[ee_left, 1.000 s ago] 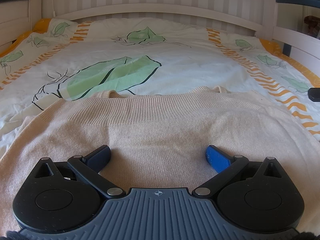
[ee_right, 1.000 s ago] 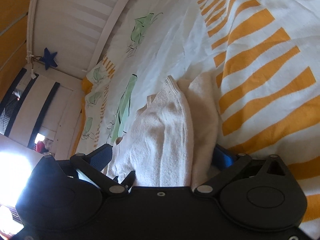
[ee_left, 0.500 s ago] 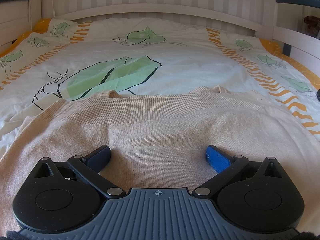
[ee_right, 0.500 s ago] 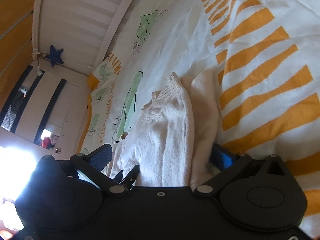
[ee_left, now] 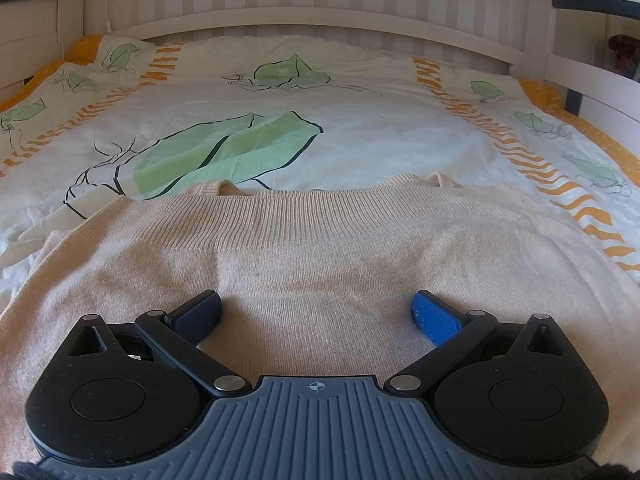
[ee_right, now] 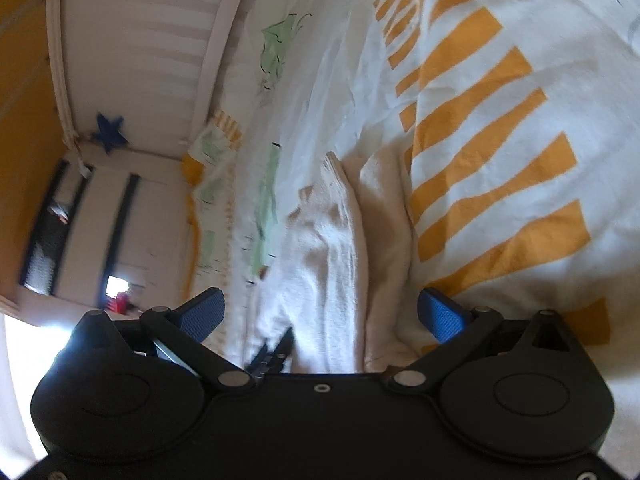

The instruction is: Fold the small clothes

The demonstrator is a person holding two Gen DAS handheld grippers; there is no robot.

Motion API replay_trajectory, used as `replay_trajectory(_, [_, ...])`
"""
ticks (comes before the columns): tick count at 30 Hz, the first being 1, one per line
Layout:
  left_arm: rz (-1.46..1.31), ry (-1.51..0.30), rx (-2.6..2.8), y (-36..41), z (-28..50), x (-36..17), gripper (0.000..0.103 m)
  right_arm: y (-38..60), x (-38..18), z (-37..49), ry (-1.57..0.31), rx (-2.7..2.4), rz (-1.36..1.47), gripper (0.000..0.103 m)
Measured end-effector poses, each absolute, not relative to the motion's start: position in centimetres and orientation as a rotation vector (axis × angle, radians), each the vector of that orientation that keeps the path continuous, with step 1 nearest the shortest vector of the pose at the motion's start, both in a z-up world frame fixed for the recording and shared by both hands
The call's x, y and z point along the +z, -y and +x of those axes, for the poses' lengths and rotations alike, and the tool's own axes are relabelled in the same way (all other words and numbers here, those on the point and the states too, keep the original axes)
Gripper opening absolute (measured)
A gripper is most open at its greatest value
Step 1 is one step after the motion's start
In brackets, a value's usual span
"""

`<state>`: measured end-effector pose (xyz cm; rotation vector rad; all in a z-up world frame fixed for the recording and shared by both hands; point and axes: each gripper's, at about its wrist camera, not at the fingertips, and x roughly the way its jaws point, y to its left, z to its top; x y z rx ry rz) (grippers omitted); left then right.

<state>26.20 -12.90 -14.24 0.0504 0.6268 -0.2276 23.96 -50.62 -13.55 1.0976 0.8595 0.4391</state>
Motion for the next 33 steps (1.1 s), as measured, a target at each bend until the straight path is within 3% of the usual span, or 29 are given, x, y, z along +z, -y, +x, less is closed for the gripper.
replay_trajectory(13, [0.07, -0.691, -0.234, 13.2, 27.1, -13.0, 0.102, 46.2, -13.0, 24.4, -0.692, 0.424, 0.849, 0.103])
replay_trajectory(18, [0.026, -0.771, -0.248, 13.5, 29.5, -10.8, 0.1, 45.2, -12.2, 24.5, -0.709, 0.457, 0.755, 0.103])
replay_trajectory(22, [0.058, -0.831, -0.197, 14.6, 32.4, -10.6, 0.1, 45.4, -12.1, 24.4, -0.73, 0.452, 0.718, 0.094])
replay_trajectory(29, [0.185, -0.869, -0.144, 16.8, 35.0, -13.0, 0.102, 45.2, -12.1, 24.4, -0.734, 0.464, 0.732, 0.099])
replay_trajectory(31, [0.193, -0.882, -0.142, 17.1, 35.2, -12.6, 0.099, 44.9, -12.1, 24.4, -0.734, 0.468, 0.728, 0.102])
replay_trajectory(33, [0.178, -0.893, -0.161, 16.8, 35.1, -11.6, 0.082, 44.8, -12.0, 24.4, -0.736, 0.469, 0.722, 0.102])
